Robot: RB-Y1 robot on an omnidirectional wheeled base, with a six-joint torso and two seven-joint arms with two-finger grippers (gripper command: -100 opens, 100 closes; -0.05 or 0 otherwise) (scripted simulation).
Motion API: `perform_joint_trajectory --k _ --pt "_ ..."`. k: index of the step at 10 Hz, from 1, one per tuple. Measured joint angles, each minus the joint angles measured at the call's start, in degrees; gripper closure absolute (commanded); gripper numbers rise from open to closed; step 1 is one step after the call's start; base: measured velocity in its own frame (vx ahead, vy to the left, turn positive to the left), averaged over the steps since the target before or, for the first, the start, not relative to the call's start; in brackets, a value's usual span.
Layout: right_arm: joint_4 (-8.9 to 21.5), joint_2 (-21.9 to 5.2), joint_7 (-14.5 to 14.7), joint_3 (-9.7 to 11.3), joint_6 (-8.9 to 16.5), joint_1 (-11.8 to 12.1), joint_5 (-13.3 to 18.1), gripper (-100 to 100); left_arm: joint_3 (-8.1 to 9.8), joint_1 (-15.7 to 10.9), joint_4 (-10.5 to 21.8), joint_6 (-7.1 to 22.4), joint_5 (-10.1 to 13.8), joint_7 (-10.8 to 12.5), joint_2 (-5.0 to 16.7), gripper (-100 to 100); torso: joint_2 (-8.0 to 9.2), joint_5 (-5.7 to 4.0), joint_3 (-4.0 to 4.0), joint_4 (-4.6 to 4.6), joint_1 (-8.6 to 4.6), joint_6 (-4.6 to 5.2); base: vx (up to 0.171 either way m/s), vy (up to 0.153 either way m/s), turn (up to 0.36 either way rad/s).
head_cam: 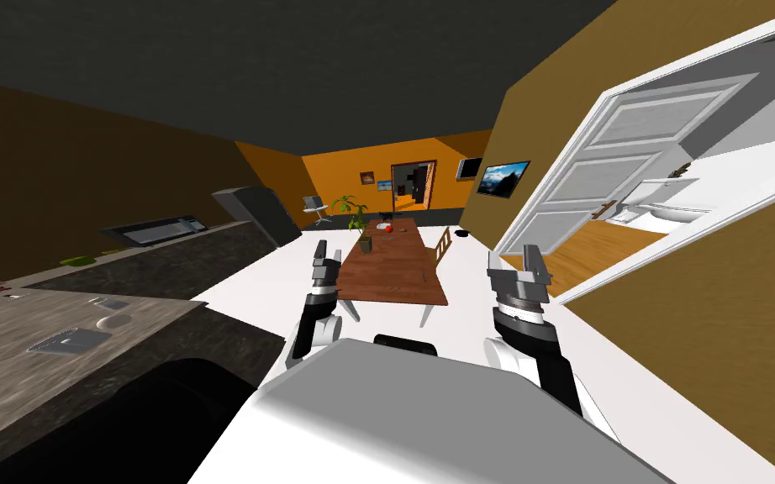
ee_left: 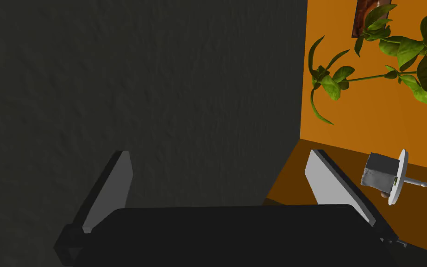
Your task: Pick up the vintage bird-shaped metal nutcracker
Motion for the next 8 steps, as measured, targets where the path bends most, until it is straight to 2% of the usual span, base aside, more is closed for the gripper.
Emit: perform_joint_trajectory --k 4,8 --pt "4.1 -4.8 0.5 -0.7 2.0 -0.7 0.2 -100 -0.01 0.0 0.0 0.0 0.0 0.0 0.0 0 0.11 0.07 0.06 0.02 0.30 0.00 -0.028 0.080 0.095" --pt "9.7 -9.7 1.4 -1.3 4.1 -1.5 0.9 -100 -0.01 0.0 0.0 0.0 0.0 0.0 0.0 0 0.12 0.08 0.07 0.03 0.34 0.00 -0.026 0.096 0.141"
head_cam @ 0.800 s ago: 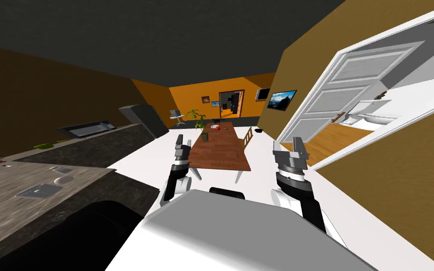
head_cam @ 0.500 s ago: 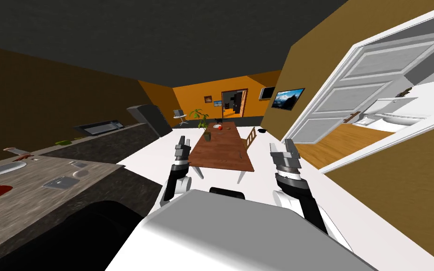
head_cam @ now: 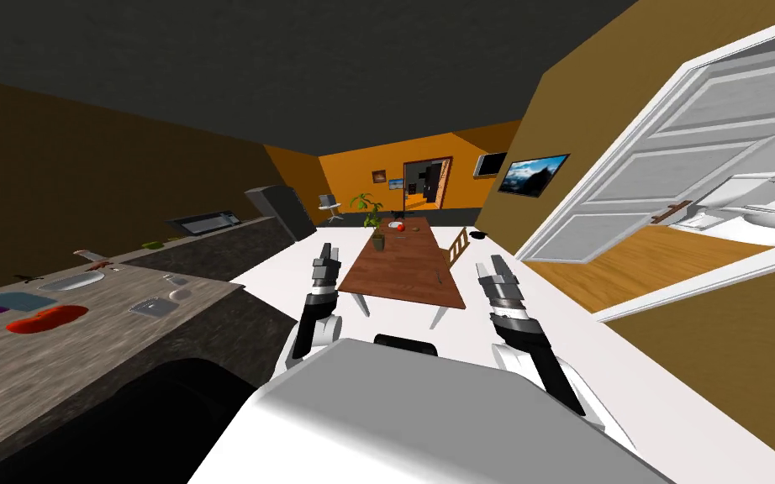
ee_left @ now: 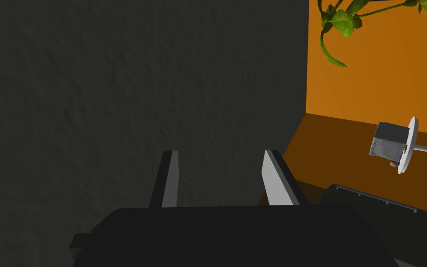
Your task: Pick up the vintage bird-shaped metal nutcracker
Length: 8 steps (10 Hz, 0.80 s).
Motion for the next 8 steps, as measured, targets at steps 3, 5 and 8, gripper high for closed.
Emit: perform_joint_trajectory --k 3,5,8 --pt "4.2 -4.0 0.4 -0.7 1.8 -0.5 0.5 -100 0.00 0.0 0.0 0.0 0.0 0.0 0.0 0 -0.04 -0.01 -0.02 -0.01 -0.06 0.01 -0.020 0.090 0.151" --pt "7.3 -6.0 0.8 -1.0 2.8 -1.4 1.0 -100 0.00 0.0 0.0 0.0 0.0 0.0 0.0 0 -0.04 -0.02 -0.02 -0.01 -0.12 0.01 -0.009 0.075 0.131" --pt "12.1 -9.4 1.2 -1.5 3.9 -1.9 1.8 -100 0.00 0.0 0.0 0.0 0.0 0.0 0.0 0 -0.08 -0.02 -0.05 -0.02 -0.10 -0.02 -0.002 0.068 0.114"
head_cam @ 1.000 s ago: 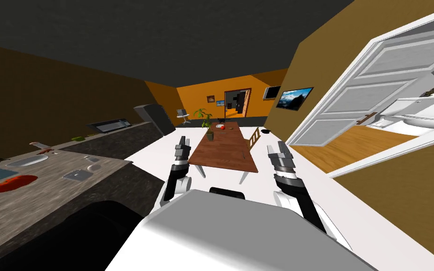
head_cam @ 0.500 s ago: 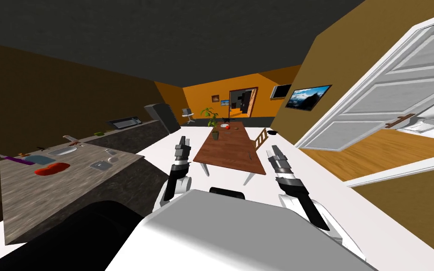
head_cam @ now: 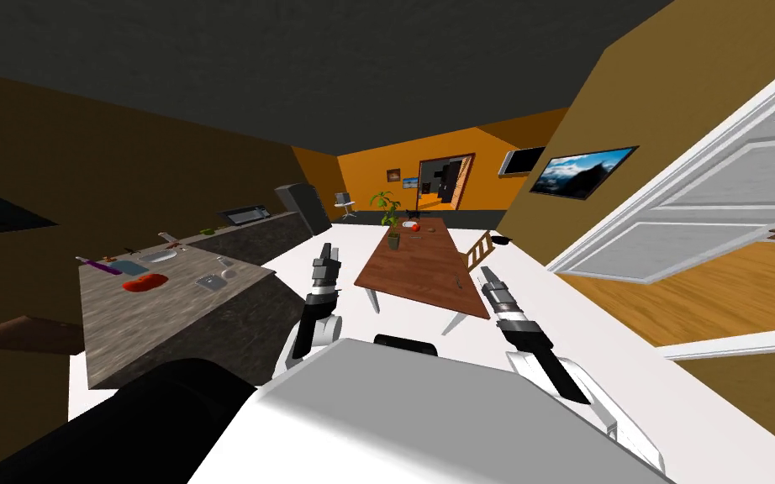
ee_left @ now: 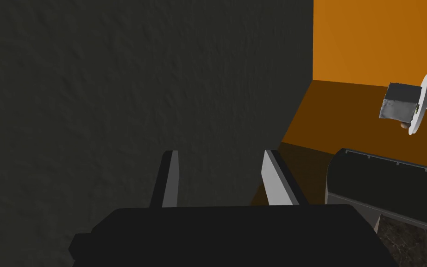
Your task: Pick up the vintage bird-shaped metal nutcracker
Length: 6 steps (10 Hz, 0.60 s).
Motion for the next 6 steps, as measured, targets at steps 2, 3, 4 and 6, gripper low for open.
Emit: perform_joint_trajectory --k 2,3,4,6 --pt "2.6 -1.6 0.5 0.0 1.1 -0.4 0.8 -100 0.00 0.0 0.0 0.0 0.0 0.0 0.0 0 0.04 0.00 0.02 0.01 0.02 0.01 -0.011 0.075 0.136" --pt "3.7 -2.4 0.6 -0.2 1.5 -0.4 0.9 -100 0.01 0.0 0.0 0.0 0.0 0.0 0.0 0 0.04 0.00 0.02 0.01 -0.02 0.03 -0.003 0.069 0.205" --pt "5.6 -3.8 0.6 -0.4 1.9 -0.9 1.3 -100 0.00 0.0 0.0 0.0 0.0 0.0 0.0 0 0.02 0.00 0.01 0.01 -0.02 0.00 0.005 0.055 0.091" --pt "8.6 -5.8 0.9 -0.7 3.0 -1.4 2.0 -100 0.00 0.0 0.0 0.0 0.0 0.0 0.0 0 0.01 0.00 0.01 0.01 -0.01 0.01 -0.002 0.067 0.141"
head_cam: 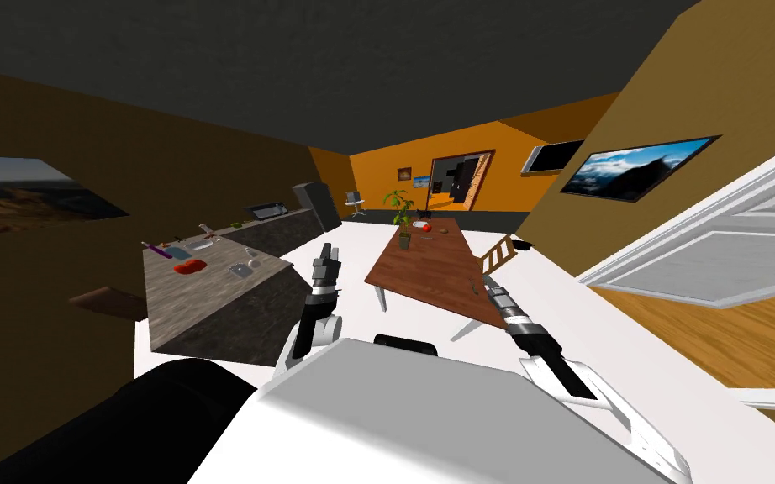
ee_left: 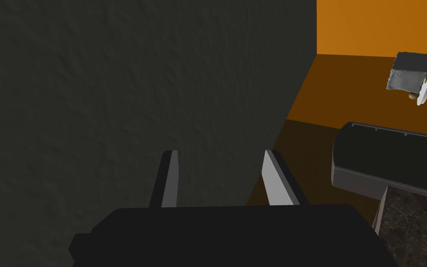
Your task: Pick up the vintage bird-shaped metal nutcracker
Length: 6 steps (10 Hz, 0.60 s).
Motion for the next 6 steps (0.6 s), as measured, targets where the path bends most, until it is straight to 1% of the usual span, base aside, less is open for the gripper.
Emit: perform_joint_trajectory --k 2,3,4,5,6 --pt "3.1 -1.7 0.3 -0.3 0.6 -0.2 0.8 -100 0.00 0.0 0.0 0.0 0.0 0.0 0.0 0 0.01 -0.01 0.01 0.00 -0.03 0.01 0.002 0.058 0.137" --pt "4.4 -2.3 0.5 -0.4 1.0 -0.2 1.1 -100 0.01 0.0 0.0 0.0 0.0 0.0 0.0 0 0.00 -0.01 0.00 0.00 -0.07 0.03 0.005 0.070 0.238" --pt "6.0 -3.3 0.7 -0.4 1.6 -0.8 1.7 -100 0.00 0.0 0.0 0.0 0.0 0.0 0.0 0 -0.02 0.00 -0.01 0.00 -0.02 -0.01 0.005 0.048 0.105" --pt "7.6 -3.8 0.9 -0.5 2.0 -1.0 2.1 -100 0.01 0.0 0.0 0.0 0.0 0.0 0.0 0 0.00 -0.01 0.00 0.00 -0.08 0.05 0.003 0.053 0.171" --pt "9.0 -5.2 0.9 -0.6 2.7 -1.5 2.6 -100 0.00 0.0 0.0 0.0 0.0 0.0 0.0 0 0.00 -0.01 0.00 0.00 -0.08 0.01 0.004 0.040 0.103"
